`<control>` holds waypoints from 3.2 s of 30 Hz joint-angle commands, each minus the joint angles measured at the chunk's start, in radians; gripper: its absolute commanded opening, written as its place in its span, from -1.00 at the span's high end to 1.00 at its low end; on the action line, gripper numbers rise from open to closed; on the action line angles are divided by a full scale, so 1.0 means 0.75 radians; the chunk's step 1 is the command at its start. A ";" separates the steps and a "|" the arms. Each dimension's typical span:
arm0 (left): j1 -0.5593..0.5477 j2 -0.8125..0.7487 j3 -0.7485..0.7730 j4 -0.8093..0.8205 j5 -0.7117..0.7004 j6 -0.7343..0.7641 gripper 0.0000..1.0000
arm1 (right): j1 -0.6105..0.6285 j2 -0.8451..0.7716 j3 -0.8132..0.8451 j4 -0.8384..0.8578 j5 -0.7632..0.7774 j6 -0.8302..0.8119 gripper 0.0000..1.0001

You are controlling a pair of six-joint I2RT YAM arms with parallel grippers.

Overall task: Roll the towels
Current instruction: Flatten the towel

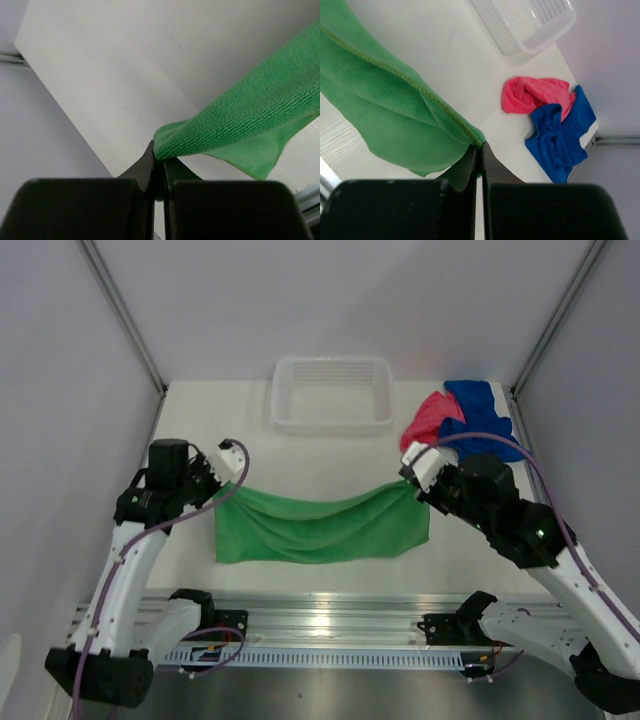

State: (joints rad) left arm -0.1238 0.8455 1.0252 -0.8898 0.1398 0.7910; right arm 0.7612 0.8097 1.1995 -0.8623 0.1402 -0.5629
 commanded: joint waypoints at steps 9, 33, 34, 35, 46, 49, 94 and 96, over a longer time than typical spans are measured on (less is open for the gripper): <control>0.122 0.449 0.438 0.409 -0.047 -0.144 0.99 | -0.592 0.448 0.182 0.667 -0.304 -0.016 1.00; 0.143 0.351 -0.602 0.516 -0.033 0.498 0.84 | -0.369 0.303 -0.585 0.076 -0.498 -0.530 1.00; 0.136 0.341 -0.612 0.487 -0.027 0.512 0.82 | -0.342 0.311 -0.587 0.066 -0.498 -0.526 1.00; 0.134 0.327 -0.657 0.459 -0.023 0.518 0.80 | -0.320 0.319 -0.591 0.054 -0.496 -0.524 1.00; 0.126 0.088 -0.803 0.301 0.010 0.602 0.39 | -0.221 0.332 -0.661 -0.018 -0.479 -0.403 1.00; 0.126 0.098 -0.782 0.327 0.018 0.561 0.14 | -0.221 0.328 -0.667 0.002 -0.500 -0.383 1.00; 0.030 1.370 0.304 0.475 -0.403 -0.128 0.20 | -0.315 0.444 -0.644 0.205 -0.359 -0.368 1.00; 0.030 1.362 0.302 0.462 -0.393 -0.120 0.16 | -0.315 0.454 -0.636 0.176 -0.363 -0.362 1.00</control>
State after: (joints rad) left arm -0.1078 1.8683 1.2148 -0.5011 -0.1371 0.7460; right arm 0.5293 1.1370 0.6815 -0.7399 -0.1539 -0.8276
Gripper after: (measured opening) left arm 0.411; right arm 0.014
